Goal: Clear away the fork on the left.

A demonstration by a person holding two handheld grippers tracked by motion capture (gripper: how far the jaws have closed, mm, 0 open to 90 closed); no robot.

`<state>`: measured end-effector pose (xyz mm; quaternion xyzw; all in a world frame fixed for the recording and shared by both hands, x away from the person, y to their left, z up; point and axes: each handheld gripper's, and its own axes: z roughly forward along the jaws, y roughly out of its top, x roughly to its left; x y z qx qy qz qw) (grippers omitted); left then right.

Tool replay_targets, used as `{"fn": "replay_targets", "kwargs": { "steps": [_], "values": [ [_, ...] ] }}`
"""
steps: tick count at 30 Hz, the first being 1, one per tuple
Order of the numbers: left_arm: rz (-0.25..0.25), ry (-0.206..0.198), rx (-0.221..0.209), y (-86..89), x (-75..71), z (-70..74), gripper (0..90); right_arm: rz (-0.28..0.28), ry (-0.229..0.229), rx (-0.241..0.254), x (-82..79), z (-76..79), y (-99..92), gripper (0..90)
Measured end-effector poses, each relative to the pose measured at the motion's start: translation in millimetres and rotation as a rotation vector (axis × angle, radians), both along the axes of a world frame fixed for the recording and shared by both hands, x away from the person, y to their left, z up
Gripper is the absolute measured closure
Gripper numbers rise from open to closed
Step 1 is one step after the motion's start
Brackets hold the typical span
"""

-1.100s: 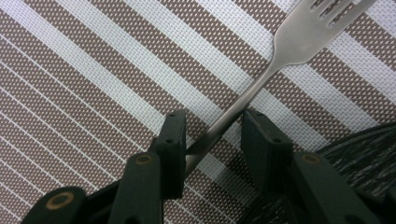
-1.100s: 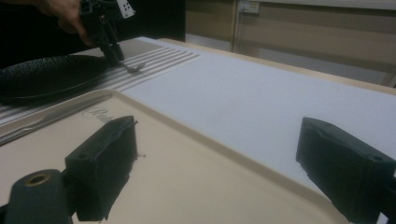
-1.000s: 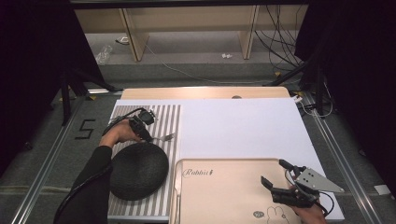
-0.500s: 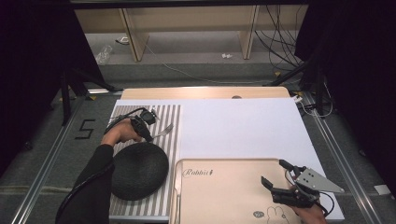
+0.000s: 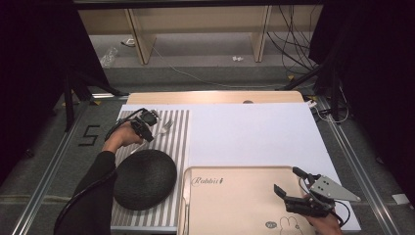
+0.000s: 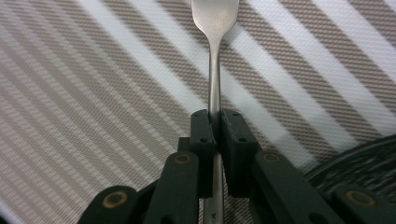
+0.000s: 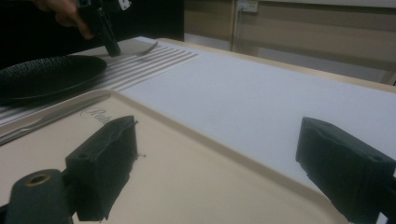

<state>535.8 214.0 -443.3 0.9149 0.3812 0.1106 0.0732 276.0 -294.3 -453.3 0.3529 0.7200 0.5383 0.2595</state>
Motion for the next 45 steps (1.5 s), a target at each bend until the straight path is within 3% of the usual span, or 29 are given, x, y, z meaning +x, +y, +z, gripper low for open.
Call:
{"fn": "replay_targets", "kwargs": {
  "steps": [3, 7, 10, 13, 15, 22, 24, 27, 33, 42, 45],
  "values": [
    [0.038, -0.037, 0.018, 5.5, -1.1, 8.7, 83.3, 0.001, -0.004, -0.003, -0.4, 0.4, 0.0, 13.3],
    [0.083, -0.069, -0.01, 12.6, -5.1, 22.7, 83.3, 0.003, -0.003, -0.005, -0.7, 0.7, 0.0, 13.3],
    [0.117, -0.081, -0.091, 15.5, -12.1, 34.6, 83.3, 0.001, -0.002, -0.002, -0.8, 0.7, -0.2, 13.3],
    [0.13, -0.079, -0.211, 15.1, -22.6, 45.7, 83.3, 0.0, -0.003, 0.0, -0.9, 0.7, 0.3, 13.3],
    [0.121, -0.099, -0.244, 13.1, -28.6, 50.8, 83.4, 0.0, -0.005, 0.0, -1.3, 1.0, 0.8, 13.3],
    [0.08, -0.082, -0.395, 4.2, -47.1, 65.4, 83.4, -0.003, -0.007, 0.001, -1.4, 1.2, 0.8, 13.3],
    [0.071, -0.092, -0.424, 2.0, -53.1, 67.4, 83.4, -0.003, -0.006, -0.002, -1.5, 1.3, 0.4, 13.3],
    [0.049, -0.076, -0.49, -1.9, -64.4, 68.1, 83.4, -0.003, -0.007, -0.004, -1.9, 1.6, 0.3, 13.3],
    [-0.01, -0.079, -0.574, -15.6, -90.8, 66.4, 83.4, -0.003, -0.006, 0.0, -1.5, 1.1, 0.5, 13.3],
    [-0.111, -0.059, -0.632, -44.9, -128.5, 54.6, 83.4, 0.0, -0.01, -0.004, -1.9, 1.2, 1.4, 13.3],
    [-0.132, -0.051, -0.608, -55.1, -139.9, 50.0, 83.4, 0.001, -0.01, -0.002, -1.9, 1.1, 1.6, 13.3]
  ]
}}
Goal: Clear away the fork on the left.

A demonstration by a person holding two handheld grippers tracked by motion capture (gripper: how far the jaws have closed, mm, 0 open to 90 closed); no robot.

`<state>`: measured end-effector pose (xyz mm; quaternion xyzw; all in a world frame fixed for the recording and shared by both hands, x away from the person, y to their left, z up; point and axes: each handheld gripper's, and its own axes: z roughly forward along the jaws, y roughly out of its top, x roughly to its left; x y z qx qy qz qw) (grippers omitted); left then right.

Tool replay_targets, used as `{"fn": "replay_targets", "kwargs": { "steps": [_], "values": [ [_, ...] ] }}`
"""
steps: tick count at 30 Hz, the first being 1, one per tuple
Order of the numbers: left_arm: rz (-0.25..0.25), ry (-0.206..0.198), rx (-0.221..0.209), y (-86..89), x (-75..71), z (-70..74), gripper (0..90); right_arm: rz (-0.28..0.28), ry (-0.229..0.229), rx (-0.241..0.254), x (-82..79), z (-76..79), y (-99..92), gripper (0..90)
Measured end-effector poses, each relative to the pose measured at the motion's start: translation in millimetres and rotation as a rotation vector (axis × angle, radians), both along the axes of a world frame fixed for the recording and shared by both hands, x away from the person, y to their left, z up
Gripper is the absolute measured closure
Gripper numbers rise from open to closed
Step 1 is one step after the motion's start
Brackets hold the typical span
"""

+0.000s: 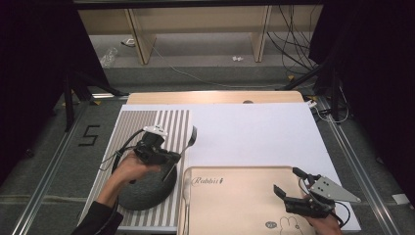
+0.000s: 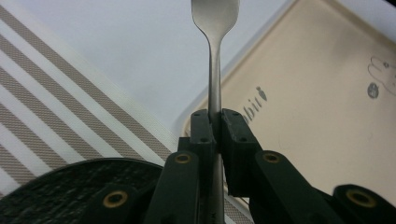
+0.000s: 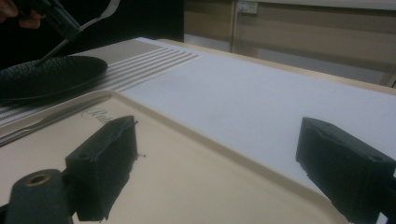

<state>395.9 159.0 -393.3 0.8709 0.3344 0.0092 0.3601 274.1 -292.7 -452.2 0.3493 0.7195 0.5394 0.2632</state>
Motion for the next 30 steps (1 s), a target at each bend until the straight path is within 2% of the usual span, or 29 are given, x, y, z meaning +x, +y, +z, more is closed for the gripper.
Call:
{"fn": "replay_targets", "kwargs": {
  "steps": [2, 6, 9, 18, 22, 30],
  "values": [
    [-0.024, 0.008, -0.003, -5.6, -7.1, -1.4, 83.4, 0.002, -0.001, -0.006, -0.5, 0.5, 0.0, 13.3],
    [-0.037, 0.001, -0.008, -16.8, -21.0, -2.2, 83.4, 0.001, -0.002, -0.006, -0.7, 0.8, 0.0, 13.3],
    [-0.061, 0.0, 0.002, -24.0, -29.7, -3.8, 83.4, 0.002, -0.004, -0.003, -1.4, 1.2, 0.8, 13.3],
    [-0.102, 0.037, 0.002, -46.5, -56.2, -14.6, 83.4, 0.003, -0.006, -0.004, -1.5, 1.0, 0.8, 13.3],
    [-0.152, 0.056, 0.007, -61.7, -74.7, -17.1, 83.4, 0.003, -0.006, -0.004, -1.7, 1.1, 0.9, 13.3],
    [-0.213, 0.104, 0.03, -79.2, -93.4, -27.5, 83.4, 0.003, -0.001, -0.01, -2.0, 0.9, 1.2, 13.3]
  ]
}}
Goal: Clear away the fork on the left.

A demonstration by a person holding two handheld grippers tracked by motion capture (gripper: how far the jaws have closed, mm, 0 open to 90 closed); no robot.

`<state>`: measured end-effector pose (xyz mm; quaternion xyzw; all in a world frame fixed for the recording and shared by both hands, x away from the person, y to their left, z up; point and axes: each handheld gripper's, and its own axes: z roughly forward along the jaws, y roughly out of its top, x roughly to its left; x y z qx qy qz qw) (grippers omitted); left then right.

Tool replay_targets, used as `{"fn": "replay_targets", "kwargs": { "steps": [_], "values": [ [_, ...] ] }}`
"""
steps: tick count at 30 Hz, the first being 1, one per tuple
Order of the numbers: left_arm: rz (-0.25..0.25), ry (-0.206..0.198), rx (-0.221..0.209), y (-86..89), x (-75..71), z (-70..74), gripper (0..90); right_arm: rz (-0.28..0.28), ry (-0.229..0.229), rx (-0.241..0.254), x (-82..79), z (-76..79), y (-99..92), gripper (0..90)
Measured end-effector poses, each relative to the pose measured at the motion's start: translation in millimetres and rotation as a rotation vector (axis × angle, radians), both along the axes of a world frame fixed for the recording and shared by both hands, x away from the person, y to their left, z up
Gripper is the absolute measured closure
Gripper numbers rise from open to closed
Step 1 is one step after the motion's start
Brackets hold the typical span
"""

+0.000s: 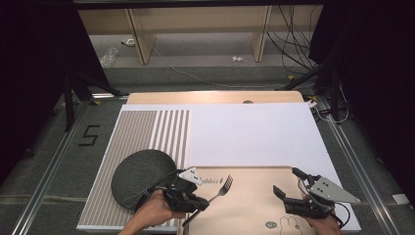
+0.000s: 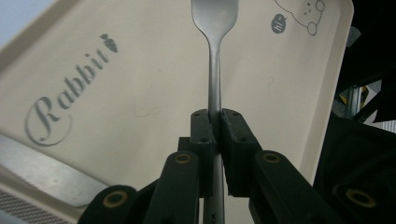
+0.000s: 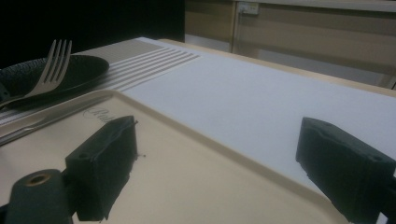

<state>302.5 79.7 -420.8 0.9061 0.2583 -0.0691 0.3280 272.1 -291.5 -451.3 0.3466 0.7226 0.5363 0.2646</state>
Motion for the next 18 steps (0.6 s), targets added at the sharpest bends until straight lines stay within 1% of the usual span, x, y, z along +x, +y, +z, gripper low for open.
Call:
{"fn": "replay_targets", "kwargs": {
  "steps": [3, 4, 5, 7, 8, 10, 12, 13, 15, 16, 18],
  "values": [
    [-0.014, 0.017, 0.009, -5.2, -4.0, -3.9, 83.3, 0.004, -0.003, -0.001, 0.0, -0.2, 0.5, 13.3],
    [-0.017, 0.026, 0.005, -7.5, -5.8, -5.7, 83.3, 0.004, -0.003, -0.002, -0.2, -0.1, 0.5, 13.3],
    [-0.026, 0.029, 0.009, -8.9, -6.8, -6.6, 83.3, 0.003, -0.001, -0.001, -0.2, 0.0, 0.5, 13.3],
    [-0.033, 0.021, 0.024, -13.3, -11.0, -9.5, 83.3, 0.0, 0.002, -0.001, -0.1, -0.1, 0.2, 13.3],
    [-0.049, 0.033, 0.029, -16.3, -13.9, -11.6, 83.3, 0.0, 0.003, -0.001, -0.1, -0.1, 0.1, 13.3],
    [-0.058, 0.044, 0.026, -19.4, -17.0, -13.8, 83.3, 0.0, 0.003, -0.001, -0.3, 0.0, 0.1, 13.3],
    [-0.071, 0.049, 0.044, -23.4, -20.8, -16.5, 83.3, 0.002, 0.001, -0.005, -0.4, 0.0, 0.2, 13.3],
    [-0.074, 0.047, 0.051, -24.8, -21.7, -17.8, 83.3, 0.003, -0.001, -0.005, -0.4, 0.0, 0.2, 13.3],
    [-0.082, 0.061, 0.057, -26.5, -22.1, -19.9, 83.3, 0.003, -0.001, -0.002, -0.5, 0.1, 0.4, 13.3],
    [-0.076, 0.065, 0.058, -26.8, -21.7, -20.7, 83.3, 0.002, -0.001, -0.003, -0.5, 0.1, 0.4, 13.3],
    [-0.083, 0.072, 0.071, -28.2, -21.6, -22.2, 83.4, 0.002, 0.0, -0.003, -0.5, 0.1, 0.3, 13.3]
  ]
}}
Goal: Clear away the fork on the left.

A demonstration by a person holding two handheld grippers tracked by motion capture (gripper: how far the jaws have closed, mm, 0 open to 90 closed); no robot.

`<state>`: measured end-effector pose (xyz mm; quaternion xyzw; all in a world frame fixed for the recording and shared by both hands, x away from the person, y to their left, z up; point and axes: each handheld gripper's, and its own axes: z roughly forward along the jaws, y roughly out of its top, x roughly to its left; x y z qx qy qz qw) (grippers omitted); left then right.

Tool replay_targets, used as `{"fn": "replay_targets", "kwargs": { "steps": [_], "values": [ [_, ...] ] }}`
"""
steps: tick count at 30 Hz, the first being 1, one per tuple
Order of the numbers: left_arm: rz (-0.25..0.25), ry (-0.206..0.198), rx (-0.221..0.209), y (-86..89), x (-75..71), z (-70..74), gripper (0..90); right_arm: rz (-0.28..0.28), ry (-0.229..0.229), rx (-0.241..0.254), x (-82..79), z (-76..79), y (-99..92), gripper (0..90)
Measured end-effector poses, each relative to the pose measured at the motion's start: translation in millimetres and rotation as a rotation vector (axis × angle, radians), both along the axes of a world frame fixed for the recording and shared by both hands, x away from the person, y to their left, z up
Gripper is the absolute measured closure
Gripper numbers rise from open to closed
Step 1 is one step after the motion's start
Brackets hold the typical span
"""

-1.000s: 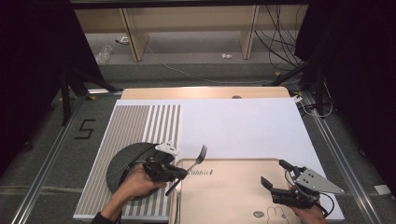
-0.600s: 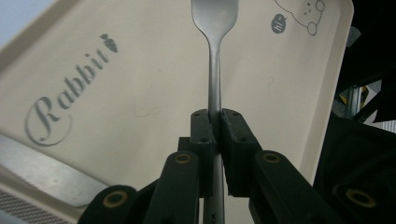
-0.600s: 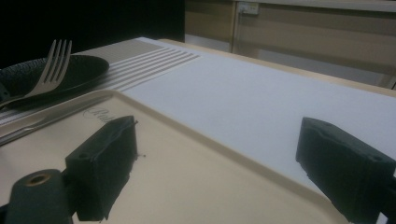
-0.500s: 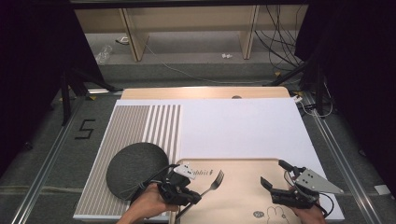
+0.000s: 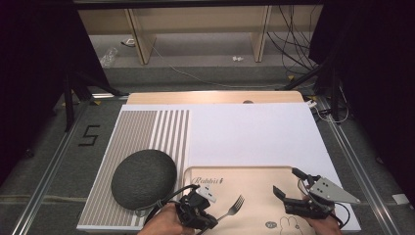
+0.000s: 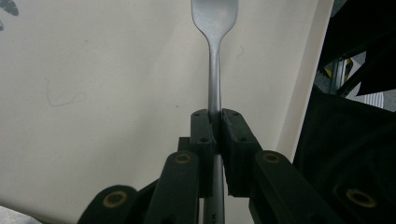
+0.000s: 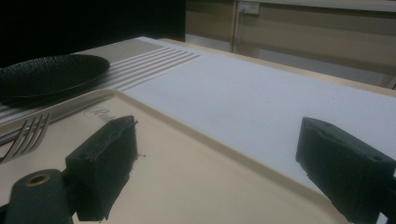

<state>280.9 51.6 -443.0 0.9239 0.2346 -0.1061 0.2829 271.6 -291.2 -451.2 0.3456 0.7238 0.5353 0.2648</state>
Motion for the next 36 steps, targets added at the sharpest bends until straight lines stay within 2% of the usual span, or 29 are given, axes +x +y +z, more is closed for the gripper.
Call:
{"fn": "replay_targets", "kwargs": {
  "steps": [5, 7, 13, 24, 28, 30, 31, 34, 36],
  "values": [
    [-0.01, 0.021, 0.026, -4.5, -0.9, -4.5, 83.3, 0.002, -0.002, -0.002, 0.1, -0.1, 0.0, 13.3],
    [-0.011, 0.018, 0.039, -5.2, -0.6, -5.7, 83.3, 0.003, -0.002, -0.001, 0.0, -0.1, 0.1, 13.3],
    [0.008, 0.063, 0.048, -4.8, 7.6, -15.0, 83.3, 0.004, 0.004, -0.005, 0.3, -0.7, 0.9, 13.3],
    [0.006, 0.067, 0.102, -11.0, 6.4, -23.4, 83.1, 0.005, 0.001, -0.004, 0.1, -0.7, 0.9, 13.3],
    [0.015, 0.06, 0.1, -11.7, 5.9, -24.0, 82.4, 0.003, 0.001, -0.003, -0.1, -0.5, 0.6, 13.3],
    [0.006, 0.049, 0.071, -11.7, 5.3, -23.7, 80.4, 0.005, -0.001, -0.002, -0.1, -0.5, 0.9, 13.3],
    [0.008, 0.053, 0.043, -11.5, 5.6, -22.4, 75.1, 0.005, -0.001, -0.002, -0.1, -0.5, 0.9, 13.3],
    [0.035, -0.008, 0.013, -11.5, 5.0, -14.8, 60.7, 0.004, 0.002, -0.002, -0.1, -0.6, 0.6, 13.3],
    [0.041, -0.029, -0.026, -10.6, 4.8, -10.8, 57.6, 0.002, 0.005, -0.001, -0.1, -0.7, 0.7, 13.3]
  ]
}}
